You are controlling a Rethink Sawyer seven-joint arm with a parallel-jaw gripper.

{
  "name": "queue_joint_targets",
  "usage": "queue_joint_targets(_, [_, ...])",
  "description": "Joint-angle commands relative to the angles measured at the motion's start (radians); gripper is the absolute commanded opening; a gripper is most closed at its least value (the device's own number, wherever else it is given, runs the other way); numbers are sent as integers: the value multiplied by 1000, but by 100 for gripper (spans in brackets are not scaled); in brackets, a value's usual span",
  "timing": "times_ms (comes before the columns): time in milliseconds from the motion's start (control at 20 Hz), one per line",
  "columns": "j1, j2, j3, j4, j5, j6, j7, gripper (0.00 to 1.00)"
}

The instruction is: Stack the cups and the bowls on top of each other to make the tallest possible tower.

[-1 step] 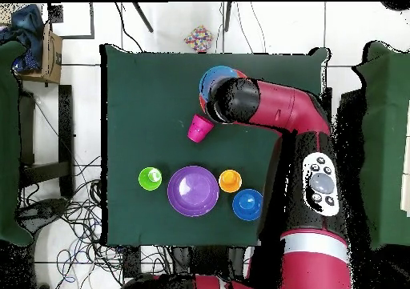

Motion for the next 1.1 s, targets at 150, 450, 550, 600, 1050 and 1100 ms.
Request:
queue_joint_targets(150, [19, 95, 55, -15, -87, 20, -105, 0])
queue_joint_targets(450, [23, 109, 55, -27, -110, 12, -119, 0])
queue_joint_targets(550, [22, 110, 56, -26, -114, 7, -116, 0])
queue_joint_targets(600, [22, 110, 57, -26, -116, 4, -115, 0])
queue_joint_targets(1050, [9, 122, 68, -48, -107, 12, -94, 0])
queue_joint_targets(1100, [8, 123, 69, -49, -104, 12, -91, 0])
